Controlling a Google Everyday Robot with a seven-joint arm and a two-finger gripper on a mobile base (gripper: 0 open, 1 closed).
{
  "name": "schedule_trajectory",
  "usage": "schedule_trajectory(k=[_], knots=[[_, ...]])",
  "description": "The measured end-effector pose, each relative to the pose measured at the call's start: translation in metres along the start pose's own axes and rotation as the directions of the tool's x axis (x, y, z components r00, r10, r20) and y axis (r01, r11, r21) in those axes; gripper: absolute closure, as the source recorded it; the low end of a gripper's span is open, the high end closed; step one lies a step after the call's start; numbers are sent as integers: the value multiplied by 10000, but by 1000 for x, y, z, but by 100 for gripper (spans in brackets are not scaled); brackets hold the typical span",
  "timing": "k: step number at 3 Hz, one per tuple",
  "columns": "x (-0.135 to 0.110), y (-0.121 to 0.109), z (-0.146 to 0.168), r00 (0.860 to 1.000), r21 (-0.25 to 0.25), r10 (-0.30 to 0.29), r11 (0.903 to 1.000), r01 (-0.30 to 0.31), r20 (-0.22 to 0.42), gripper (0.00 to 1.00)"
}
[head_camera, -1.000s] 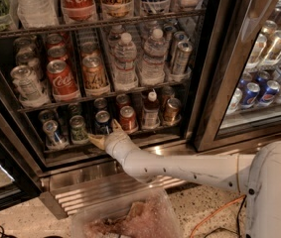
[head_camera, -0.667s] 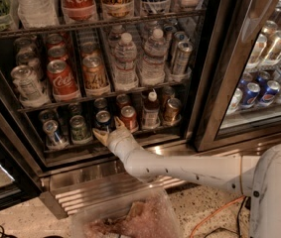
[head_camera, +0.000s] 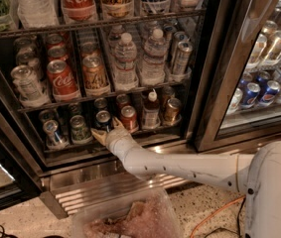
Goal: Pick pepsi can from bottom shelf of fridge
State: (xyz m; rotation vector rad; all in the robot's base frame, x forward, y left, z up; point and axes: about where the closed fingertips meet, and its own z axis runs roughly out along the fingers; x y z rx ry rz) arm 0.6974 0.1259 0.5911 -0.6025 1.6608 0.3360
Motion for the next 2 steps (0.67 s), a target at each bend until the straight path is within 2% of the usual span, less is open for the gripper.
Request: schedule_trajectory(k=[1, 2], knots=[[-1, 9, 12, 10000, -307, -72, 9995, 70, -64, 35], [-1, 13, 19, 9999, -468, -153, 9988, 149, -79, 50]])
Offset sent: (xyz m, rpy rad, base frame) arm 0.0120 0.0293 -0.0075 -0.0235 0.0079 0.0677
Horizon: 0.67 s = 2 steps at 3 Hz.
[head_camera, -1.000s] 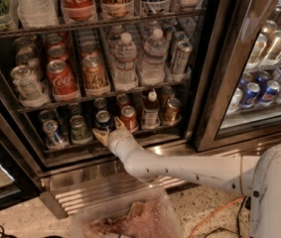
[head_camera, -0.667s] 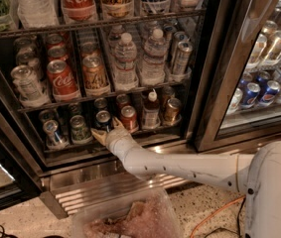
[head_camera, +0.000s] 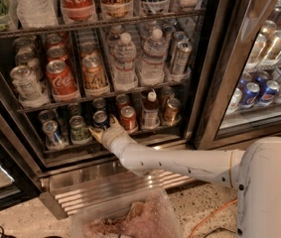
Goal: Pick pepsi can from bottom shelf of fridge
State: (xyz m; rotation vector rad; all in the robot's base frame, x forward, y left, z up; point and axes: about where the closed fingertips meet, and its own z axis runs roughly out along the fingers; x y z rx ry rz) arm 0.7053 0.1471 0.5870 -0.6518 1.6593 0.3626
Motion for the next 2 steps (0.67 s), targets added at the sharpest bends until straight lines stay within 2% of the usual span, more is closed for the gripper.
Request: schedule_trajectory(k=[1, 2], knots=[[0, 0, -1, 10000, -1, 0, 10000, 0, 0, 73], [-4, 5, -2, 9997, -410, 226, 9989, -221, 95, 96]])
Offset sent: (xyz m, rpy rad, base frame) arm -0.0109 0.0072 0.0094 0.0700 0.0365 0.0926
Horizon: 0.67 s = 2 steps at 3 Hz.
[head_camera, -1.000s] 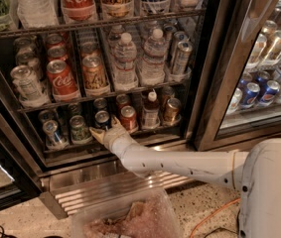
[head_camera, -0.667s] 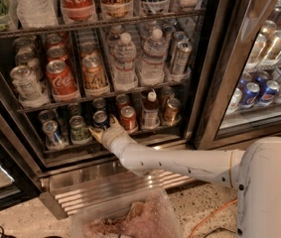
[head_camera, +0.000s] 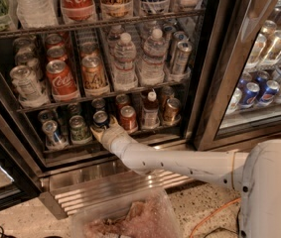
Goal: Pick pepsi can from bottom shelf of fridge
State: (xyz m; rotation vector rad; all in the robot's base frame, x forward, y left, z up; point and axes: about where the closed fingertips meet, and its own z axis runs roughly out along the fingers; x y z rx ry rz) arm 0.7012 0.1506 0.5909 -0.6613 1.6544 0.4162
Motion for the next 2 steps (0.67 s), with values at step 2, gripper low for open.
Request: schedule_trajectory(k=[2], knots=[[-38, 4, -22, 9965, -565, -78, 9983, 125, 827, 100]])
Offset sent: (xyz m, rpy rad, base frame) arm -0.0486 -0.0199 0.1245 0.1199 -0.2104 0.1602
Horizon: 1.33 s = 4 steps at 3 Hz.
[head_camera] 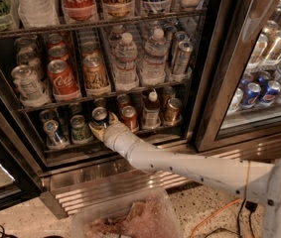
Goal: Pick pepsi can from bottom shelf of fridge
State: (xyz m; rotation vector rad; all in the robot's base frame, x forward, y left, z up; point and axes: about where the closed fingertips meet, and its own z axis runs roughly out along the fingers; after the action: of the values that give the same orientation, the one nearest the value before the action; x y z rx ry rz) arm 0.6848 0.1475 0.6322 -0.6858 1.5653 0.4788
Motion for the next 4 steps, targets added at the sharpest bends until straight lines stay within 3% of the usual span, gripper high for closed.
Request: schedule_trajectory(k=[1, 2, 4], knots=[[-38, 8, -29, 9963, -536, -614, 9965, 647, 606, 100], [-49, 17, -51, 9941, -1053, -924, 9896, 980, 568, 100], [-37, 30, -94, 9962, -1727, -861, 9815, 823, -144, 100]])
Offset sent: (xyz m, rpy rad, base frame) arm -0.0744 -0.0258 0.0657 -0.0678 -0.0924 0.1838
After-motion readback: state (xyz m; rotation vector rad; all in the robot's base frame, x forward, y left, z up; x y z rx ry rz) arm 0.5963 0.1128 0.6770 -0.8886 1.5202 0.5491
